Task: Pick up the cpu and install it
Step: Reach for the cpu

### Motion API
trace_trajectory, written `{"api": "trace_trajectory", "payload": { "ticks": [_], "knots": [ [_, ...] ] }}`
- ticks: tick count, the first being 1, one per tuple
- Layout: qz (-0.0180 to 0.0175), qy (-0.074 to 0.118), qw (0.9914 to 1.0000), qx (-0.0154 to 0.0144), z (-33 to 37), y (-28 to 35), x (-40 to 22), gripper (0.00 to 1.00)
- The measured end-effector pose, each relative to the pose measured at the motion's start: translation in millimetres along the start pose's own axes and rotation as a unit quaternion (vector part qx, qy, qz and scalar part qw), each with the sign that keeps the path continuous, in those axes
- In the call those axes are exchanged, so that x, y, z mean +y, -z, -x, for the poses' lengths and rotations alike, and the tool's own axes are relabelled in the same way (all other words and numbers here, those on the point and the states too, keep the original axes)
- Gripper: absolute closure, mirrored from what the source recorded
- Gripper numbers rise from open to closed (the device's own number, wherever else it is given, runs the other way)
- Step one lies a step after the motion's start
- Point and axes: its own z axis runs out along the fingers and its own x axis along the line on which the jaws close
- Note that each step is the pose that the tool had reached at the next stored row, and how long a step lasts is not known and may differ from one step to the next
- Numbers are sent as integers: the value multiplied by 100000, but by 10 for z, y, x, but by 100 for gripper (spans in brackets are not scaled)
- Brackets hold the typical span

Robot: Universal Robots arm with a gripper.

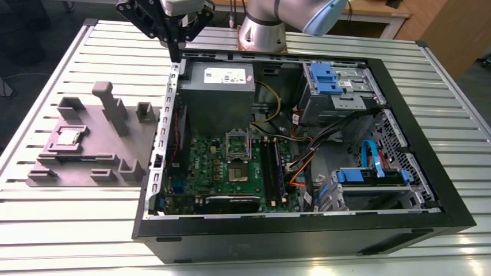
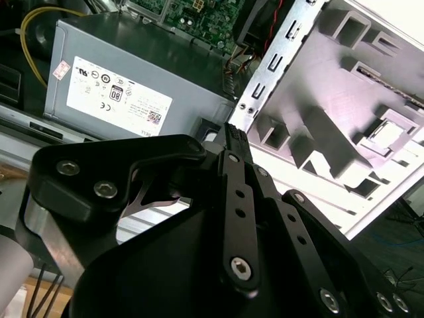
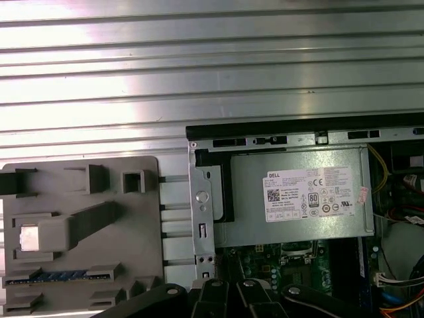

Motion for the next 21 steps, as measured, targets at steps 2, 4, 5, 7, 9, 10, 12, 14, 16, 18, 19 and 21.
{"api": "trace_trajectory", "payload": {
  "ticks": [2,4,5,7,9,10,12,14,16,18,19,21],
  "knots": [
    [0,-5,100000,0,-8,0,-1,89],
    [-3,0,100000,1,-12,0,-1,89],
    [-1,-1,100000,-1,-15,0,-1,89],
    [-3,0,100000,1,-16,0,-1,89],
    [0,-2,100000,-1,-17,0,-1,89],
    [-2,-7,100000,1,-20,1,-2,89],
    [-2,-6,100000,0,-26,1,-2,89],
    [1,-5,100000,0,-33,1,-2,89],
    [1,-1,100000,-1,-38,1,-3,89],
    [-3,0,100000,0,-43,1,-3,89],
    [0,-1,100000,-1,-79,1,-6,89],
    [-3,-3,100000,2,-107,-3,-8,89]
  ]
}}
